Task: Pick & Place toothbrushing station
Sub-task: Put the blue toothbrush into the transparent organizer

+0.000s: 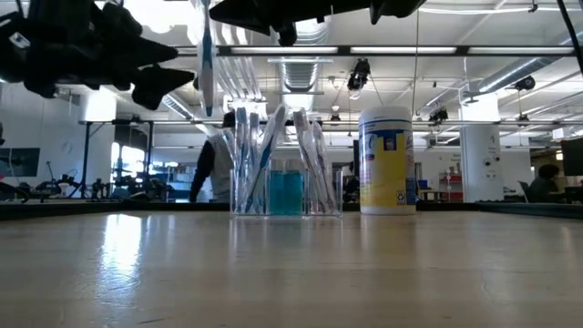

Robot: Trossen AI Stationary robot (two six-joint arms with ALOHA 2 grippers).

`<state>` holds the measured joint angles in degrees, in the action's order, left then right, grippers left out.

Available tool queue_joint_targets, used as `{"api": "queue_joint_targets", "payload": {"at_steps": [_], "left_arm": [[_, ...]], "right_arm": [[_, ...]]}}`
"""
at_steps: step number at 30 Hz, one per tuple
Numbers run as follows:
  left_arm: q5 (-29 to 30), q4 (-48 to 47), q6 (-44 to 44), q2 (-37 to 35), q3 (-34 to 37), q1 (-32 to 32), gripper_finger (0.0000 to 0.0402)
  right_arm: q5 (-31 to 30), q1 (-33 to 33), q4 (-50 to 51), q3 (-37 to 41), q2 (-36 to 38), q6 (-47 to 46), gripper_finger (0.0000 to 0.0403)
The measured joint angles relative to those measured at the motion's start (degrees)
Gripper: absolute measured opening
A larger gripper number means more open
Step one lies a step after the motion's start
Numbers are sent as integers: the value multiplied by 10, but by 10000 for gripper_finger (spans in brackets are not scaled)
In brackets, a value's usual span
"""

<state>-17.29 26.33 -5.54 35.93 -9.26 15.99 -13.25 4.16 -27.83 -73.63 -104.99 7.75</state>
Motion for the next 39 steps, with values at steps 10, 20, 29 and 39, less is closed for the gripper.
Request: {"api": "queue_joint_targets", "payload": {"at_steps": [10,20,29,39], "left_arm": [[-33,5,1,103,-62,-7,295],[-82,72,8,172,-99,-20,292],[-82,76,14,231,-135,-30,283],[-91,77,20,209,-131,-31,133]], "right_arm": [[-3,0,-9,0,0,7,8],[-8,-3,-10,0,0,15,8],[-19,-2,-6,0,-1,17,8],[-19,-2,2,0,-1,17,8]]}}
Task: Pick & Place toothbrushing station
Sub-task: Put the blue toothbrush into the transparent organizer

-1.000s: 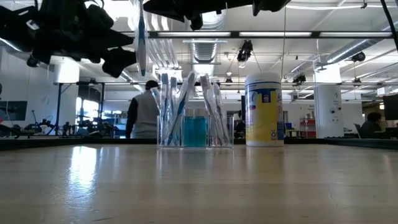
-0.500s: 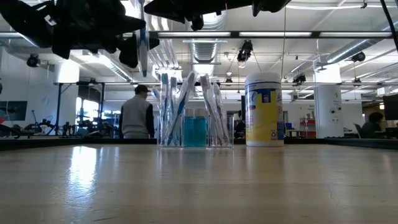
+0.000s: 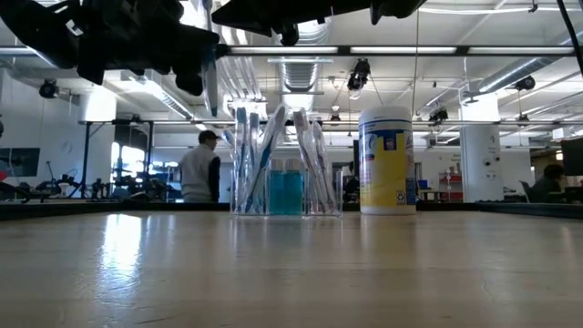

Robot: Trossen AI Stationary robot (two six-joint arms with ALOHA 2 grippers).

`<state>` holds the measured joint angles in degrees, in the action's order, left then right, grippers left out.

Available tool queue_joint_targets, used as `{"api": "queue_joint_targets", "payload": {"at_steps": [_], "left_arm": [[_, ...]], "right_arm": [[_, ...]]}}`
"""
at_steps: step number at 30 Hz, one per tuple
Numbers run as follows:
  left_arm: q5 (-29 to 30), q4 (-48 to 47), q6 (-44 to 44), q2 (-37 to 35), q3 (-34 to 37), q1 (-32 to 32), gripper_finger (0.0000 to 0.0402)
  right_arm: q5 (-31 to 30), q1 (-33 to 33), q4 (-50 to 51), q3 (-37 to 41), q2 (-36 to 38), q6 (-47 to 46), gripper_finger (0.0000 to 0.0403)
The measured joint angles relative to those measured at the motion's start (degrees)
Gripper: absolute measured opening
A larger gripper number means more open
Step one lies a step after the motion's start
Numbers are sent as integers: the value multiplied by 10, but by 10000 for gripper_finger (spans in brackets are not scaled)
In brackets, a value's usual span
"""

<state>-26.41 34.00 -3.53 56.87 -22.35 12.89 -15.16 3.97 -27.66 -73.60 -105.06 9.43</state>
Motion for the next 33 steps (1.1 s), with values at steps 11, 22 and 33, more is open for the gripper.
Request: {"api": "queue_joint_targets", "payload": {"at_steps": [11,22,33], "left_arm": [[-11,-4,10,0,1,-8,23],[-10,-21,18,-68,27,-5,21],[-5,-155,41,-280,86,7,21]], "right_arm": [[34,0,20,0,8,-34,11],[62,3,178,6,108,-82,81],[64,48,39,232,302,-52,51]]}}
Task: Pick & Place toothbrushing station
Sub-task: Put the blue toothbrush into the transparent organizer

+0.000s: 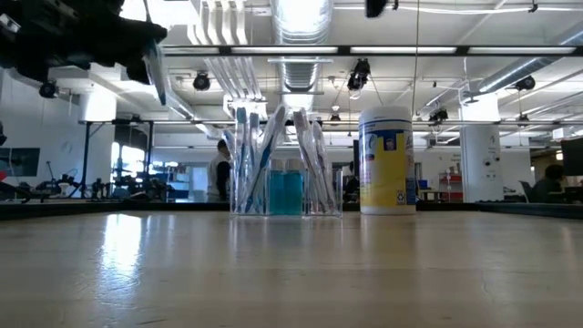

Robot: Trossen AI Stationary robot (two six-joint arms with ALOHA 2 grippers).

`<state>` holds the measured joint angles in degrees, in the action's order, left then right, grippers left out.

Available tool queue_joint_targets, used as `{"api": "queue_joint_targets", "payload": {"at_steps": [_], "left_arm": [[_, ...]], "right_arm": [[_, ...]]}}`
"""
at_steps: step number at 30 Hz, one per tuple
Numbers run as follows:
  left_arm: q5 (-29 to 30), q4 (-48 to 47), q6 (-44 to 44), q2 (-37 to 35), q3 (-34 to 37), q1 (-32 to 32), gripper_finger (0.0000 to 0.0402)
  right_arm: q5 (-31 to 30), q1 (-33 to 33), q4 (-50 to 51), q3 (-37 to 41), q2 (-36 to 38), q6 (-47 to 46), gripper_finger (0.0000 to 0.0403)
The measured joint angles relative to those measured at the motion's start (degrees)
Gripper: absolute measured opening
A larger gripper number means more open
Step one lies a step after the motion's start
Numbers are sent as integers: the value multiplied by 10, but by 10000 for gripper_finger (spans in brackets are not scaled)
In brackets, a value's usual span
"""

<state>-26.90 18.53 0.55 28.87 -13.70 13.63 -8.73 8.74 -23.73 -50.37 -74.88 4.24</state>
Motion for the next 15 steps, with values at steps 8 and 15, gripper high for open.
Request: {"api": "queue_joint_targets", "payload": {"at_steps": [8,15], "left_arm": [[20,-105,-1,-126,0,7,21],[44,-153,-1,-185,-1,7,21]], "right_arm": [[-1,-1,-135,212,153,-39,9],[-44,-1,-224,345,248,-56,8]]}}
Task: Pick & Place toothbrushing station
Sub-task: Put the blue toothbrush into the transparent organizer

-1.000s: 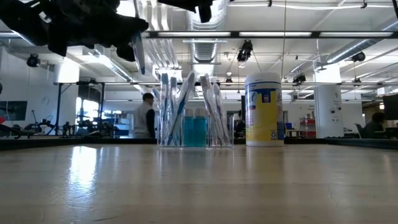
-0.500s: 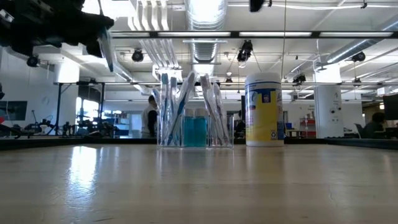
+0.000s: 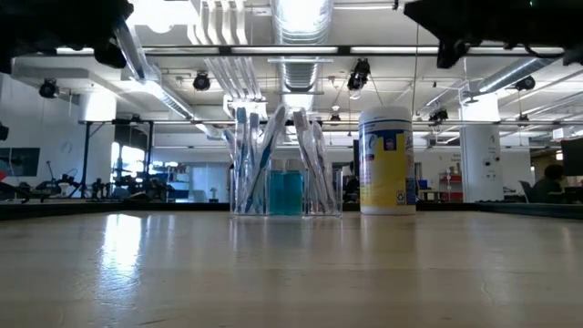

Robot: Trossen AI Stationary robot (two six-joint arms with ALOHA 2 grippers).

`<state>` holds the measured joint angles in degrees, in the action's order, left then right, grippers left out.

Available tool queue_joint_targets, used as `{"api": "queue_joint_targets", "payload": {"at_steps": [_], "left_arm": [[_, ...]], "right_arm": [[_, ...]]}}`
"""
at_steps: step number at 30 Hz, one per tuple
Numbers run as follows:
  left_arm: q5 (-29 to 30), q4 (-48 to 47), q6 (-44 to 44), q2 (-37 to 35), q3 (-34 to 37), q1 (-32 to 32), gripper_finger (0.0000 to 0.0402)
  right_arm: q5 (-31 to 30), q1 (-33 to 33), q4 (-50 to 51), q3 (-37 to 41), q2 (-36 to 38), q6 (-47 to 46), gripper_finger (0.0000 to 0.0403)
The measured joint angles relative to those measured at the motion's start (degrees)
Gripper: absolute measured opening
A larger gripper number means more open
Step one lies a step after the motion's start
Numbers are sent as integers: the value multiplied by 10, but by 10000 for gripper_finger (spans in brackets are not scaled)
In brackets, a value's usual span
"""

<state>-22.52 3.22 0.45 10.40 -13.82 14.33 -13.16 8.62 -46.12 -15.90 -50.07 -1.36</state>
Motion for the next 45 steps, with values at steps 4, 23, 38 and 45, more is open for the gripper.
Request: {"api": "queue_joint_targets", "payload": {"at_steps": [4,23,38,45], "left_arm": [[5,-12,4,-18,1,0,21],[17,-20,6,-27,0,0,21],[28,-29,2,-28,0,1,21],[46,-1,0,14,-7,2,21]], "right_arm": [[-20,-1,-25,60,58,-10,8],[-31,-33,99,153,356,-6,8],[-50,-33,279,154,492,9,8],[-42,-33,278,154,493,-1,8]]}}
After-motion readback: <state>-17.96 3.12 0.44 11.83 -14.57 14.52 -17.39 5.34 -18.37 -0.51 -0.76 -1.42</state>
